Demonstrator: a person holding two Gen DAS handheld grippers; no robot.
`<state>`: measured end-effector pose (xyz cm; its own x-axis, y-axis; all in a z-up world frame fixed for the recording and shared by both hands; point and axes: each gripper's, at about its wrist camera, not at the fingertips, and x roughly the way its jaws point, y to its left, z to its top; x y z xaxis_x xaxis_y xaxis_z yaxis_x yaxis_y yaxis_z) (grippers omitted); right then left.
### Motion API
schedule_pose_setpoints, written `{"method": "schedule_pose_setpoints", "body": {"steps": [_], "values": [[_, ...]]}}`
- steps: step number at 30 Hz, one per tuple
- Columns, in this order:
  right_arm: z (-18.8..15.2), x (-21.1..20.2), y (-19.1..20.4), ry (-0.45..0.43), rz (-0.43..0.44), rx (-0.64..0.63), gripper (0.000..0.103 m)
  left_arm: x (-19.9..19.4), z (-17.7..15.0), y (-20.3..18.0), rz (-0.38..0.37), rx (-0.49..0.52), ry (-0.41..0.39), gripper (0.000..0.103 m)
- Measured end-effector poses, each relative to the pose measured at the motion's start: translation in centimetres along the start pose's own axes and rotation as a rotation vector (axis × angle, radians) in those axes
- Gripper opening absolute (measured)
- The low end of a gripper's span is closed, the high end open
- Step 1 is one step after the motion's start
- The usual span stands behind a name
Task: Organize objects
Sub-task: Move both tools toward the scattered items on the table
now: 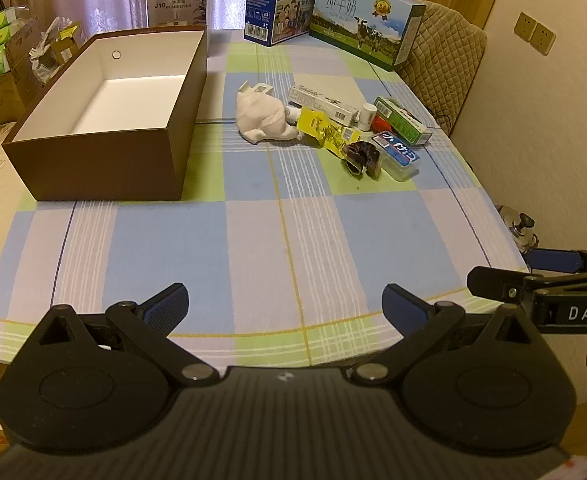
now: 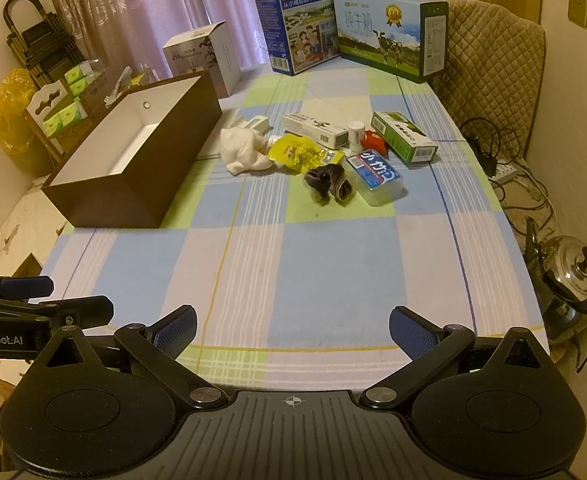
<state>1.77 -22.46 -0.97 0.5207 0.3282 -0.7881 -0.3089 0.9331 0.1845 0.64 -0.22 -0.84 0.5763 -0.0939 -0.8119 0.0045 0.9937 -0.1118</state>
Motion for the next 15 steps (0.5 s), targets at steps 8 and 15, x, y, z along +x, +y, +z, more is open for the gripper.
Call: {"method": "schedule_pose_setpoints", "body": {"steps": [8,15], "values": [[0.14,0.08,-0.1,0.0,-0.001,0.001,0.101,-0.07,0.29,-0.4,0.001,0.0,0.003,0.102],[0.27,0.23,-0.22,-0.001,0.0,0.001,0.101,0.1,0.73,-0.71,-0.001,0.0,0.005,0.102]]}}
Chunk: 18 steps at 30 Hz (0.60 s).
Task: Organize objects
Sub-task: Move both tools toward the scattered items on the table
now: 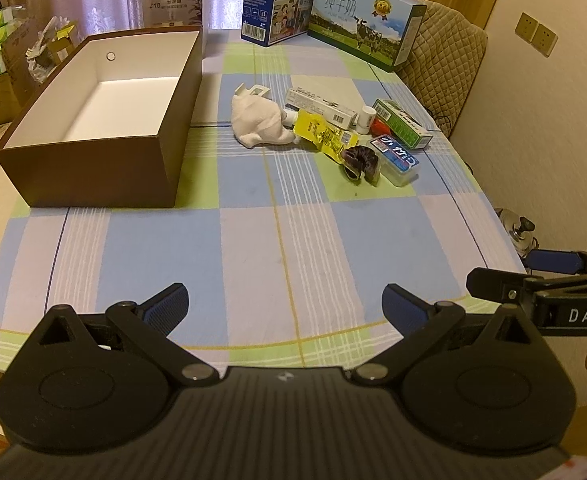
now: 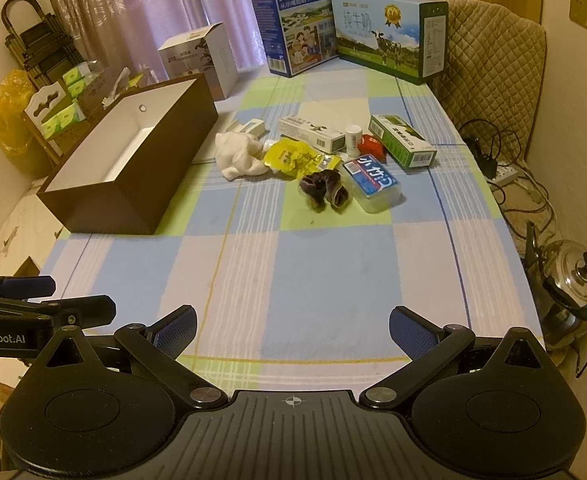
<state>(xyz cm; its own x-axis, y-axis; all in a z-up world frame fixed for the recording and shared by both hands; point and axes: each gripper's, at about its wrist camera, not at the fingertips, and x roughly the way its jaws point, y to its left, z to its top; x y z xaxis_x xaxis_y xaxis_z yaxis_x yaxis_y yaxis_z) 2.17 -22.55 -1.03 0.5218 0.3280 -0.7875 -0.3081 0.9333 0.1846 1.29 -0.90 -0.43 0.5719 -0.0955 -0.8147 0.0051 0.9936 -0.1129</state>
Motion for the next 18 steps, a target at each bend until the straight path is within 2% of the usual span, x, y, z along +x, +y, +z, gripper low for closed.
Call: {"method": "schedule_pose_setpoints", "body": {"steps": [9,18], "values": [[0.1,0.1,0.0,0.009,0.005,-0.002,0.101,1.9,1.9,-0.1,-0.002,-0.004,0.016,0.102],[2.3,1.3,-1.3,0.016,0.018,-0.002,0.101,2.8,2.7,-0.1,0.0,-0.005,0.018,0.102]]}}
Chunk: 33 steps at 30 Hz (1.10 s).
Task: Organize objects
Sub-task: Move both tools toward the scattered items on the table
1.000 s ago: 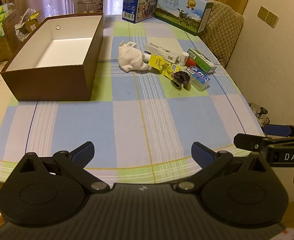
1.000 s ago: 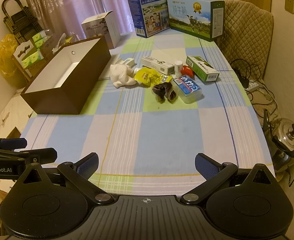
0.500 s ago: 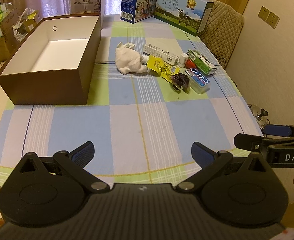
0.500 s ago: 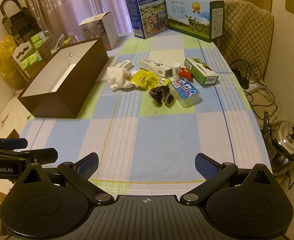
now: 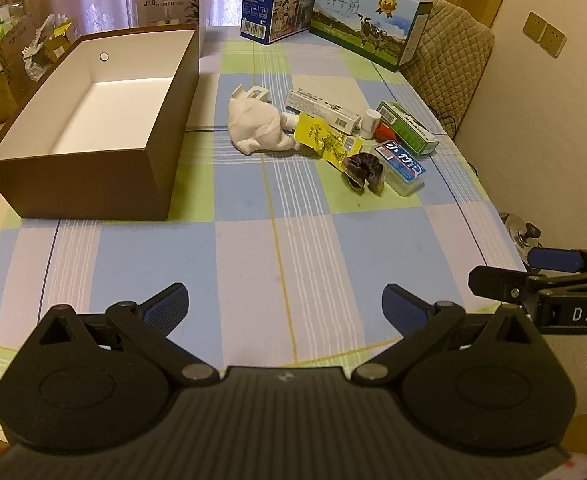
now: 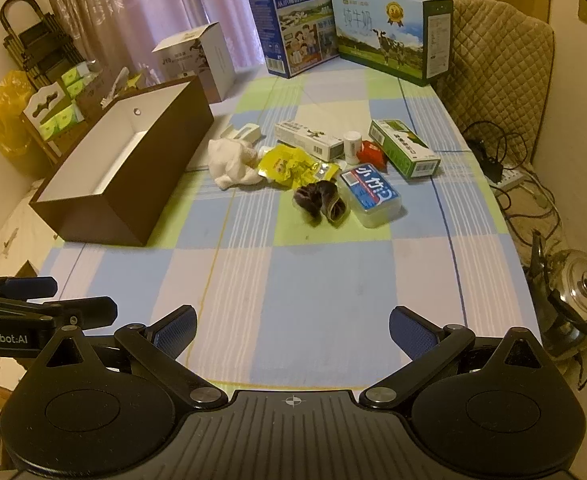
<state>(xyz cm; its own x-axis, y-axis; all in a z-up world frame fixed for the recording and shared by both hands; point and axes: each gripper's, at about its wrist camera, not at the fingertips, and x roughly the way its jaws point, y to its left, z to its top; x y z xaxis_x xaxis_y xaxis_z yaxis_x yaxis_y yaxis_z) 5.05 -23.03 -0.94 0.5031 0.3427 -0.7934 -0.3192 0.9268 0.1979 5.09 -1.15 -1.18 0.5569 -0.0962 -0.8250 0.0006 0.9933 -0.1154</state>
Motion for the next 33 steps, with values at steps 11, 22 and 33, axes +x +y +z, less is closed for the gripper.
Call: {"method": "schedule_pose_setpoints", "body": {"steps": [11,22,33], "values": [[1.7,1.8,-1.6,0.009,0.011,-0.001,0.101,1.9,1.9,-0.2,0.009,-0.01,0.01,0.102],[3.2,3.7,-4.5,0.014,0.011,0.01,0.101,4.7,3.6,-1.1,0.004,-0.031,0.046,0.102],[4.7,7.0,-7.9,0.007,0.029,-0.002,0.087,7.7,5.6,-1.7,0.003,-0.06,0.072,0.102]]}}
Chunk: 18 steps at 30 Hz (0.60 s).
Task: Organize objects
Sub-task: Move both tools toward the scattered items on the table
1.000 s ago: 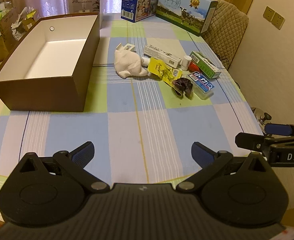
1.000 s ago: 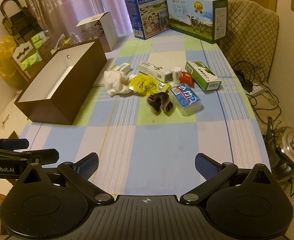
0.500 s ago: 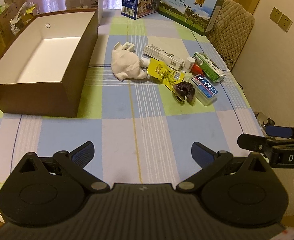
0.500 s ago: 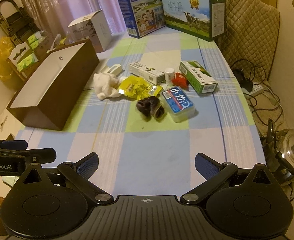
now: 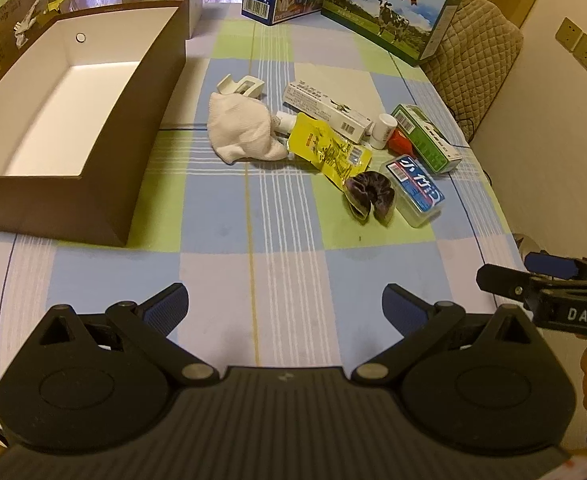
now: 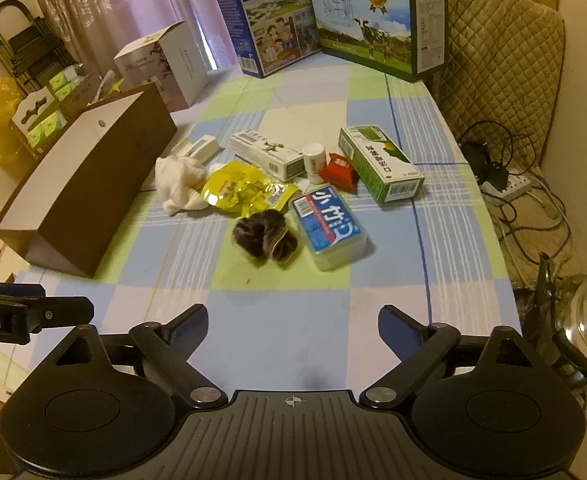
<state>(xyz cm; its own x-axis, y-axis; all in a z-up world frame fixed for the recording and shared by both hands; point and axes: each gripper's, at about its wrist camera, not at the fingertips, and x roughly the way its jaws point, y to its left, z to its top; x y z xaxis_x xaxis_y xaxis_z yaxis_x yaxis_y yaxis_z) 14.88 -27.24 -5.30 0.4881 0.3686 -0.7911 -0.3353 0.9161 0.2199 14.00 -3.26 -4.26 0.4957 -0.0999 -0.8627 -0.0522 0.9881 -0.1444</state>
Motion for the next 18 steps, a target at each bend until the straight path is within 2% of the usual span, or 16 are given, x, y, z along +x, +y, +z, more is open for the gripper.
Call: {"method": "schedule_pose_setpoints", "body": {"steps": [6,18], "values": [[1.0,1.9,-1.5,-0.03,0.003,-0.051,0.076,1.5,1.2,-0.4,0.008,0.006,-0.002,0.102],[2.9,6.7,-4.1,-0.022,0.021,-0.099,0.072,5.4,3.3,-0.6,0.038,-0.024,-0.002,0.102]]}}
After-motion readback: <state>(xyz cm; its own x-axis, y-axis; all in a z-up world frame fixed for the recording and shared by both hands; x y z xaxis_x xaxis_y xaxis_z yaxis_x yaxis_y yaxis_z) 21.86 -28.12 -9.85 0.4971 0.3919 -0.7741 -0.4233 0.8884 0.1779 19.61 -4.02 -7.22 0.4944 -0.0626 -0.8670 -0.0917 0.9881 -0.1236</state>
